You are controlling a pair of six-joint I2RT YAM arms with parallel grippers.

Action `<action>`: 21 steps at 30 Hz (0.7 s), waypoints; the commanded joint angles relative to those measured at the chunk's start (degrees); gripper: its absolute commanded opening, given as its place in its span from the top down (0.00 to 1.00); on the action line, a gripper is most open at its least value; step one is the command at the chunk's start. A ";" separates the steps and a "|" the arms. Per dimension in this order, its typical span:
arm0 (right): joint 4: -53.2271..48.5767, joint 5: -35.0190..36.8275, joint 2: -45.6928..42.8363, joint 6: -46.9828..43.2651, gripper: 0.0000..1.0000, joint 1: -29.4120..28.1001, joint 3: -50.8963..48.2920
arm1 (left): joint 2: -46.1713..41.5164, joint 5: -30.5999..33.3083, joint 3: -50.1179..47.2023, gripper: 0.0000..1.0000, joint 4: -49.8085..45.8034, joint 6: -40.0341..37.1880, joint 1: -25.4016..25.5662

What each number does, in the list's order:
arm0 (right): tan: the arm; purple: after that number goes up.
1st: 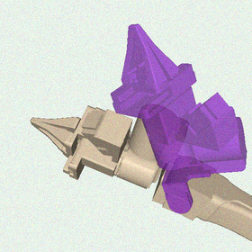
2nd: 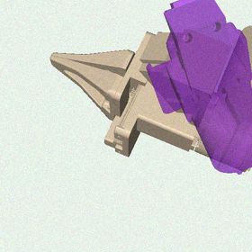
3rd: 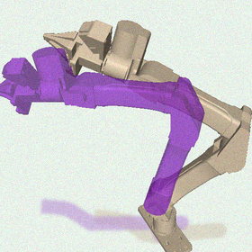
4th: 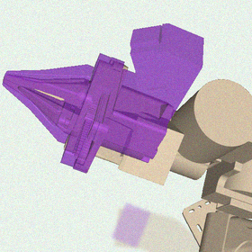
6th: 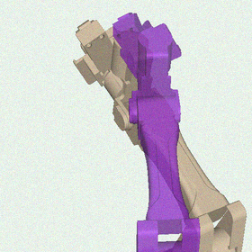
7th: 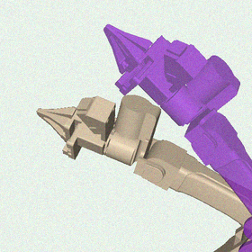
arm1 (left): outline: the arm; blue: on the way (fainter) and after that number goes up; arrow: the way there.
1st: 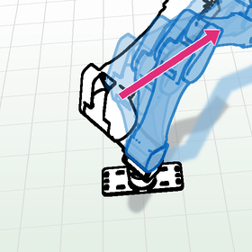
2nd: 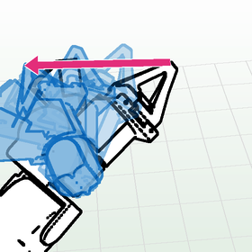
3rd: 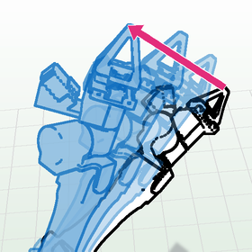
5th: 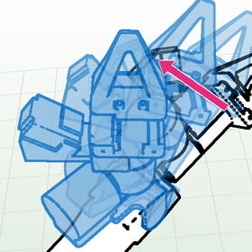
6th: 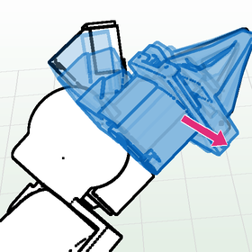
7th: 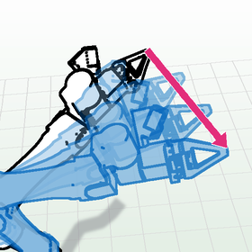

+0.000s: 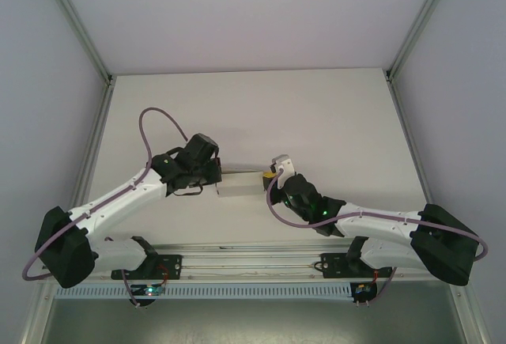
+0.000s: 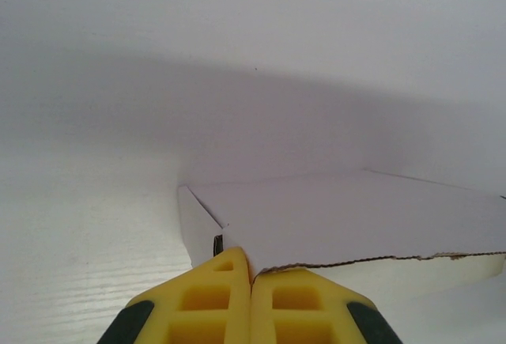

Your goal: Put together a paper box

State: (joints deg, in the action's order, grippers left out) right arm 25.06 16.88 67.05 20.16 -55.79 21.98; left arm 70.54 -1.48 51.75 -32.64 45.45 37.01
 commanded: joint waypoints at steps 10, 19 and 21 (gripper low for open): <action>-2.07 -0.96 2.46 -1.86 1.00 -1.26 -5.25 | -2.97 -7.93 -12.75 1.00 17.90 -10.25 0.19; -0.27 -0.89 2.59 -3.19 1.00 -1.60 -5.40 | -9.55 -6.87 -27.27 1.00 29.37 -17.45 1.60; -0.32 -1.38 0.02 -2.43 1.00 -1.60 -6.50 | -11.12 -5.37 -29.07 1.00 28.97 -19.75 1.59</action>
State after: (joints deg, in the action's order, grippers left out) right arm 32.14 19.46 67.96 17.78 -56.05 18.63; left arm 58.74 -2.76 27.62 0.97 29.85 37.04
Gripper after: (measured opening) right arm 0.050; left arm 0.047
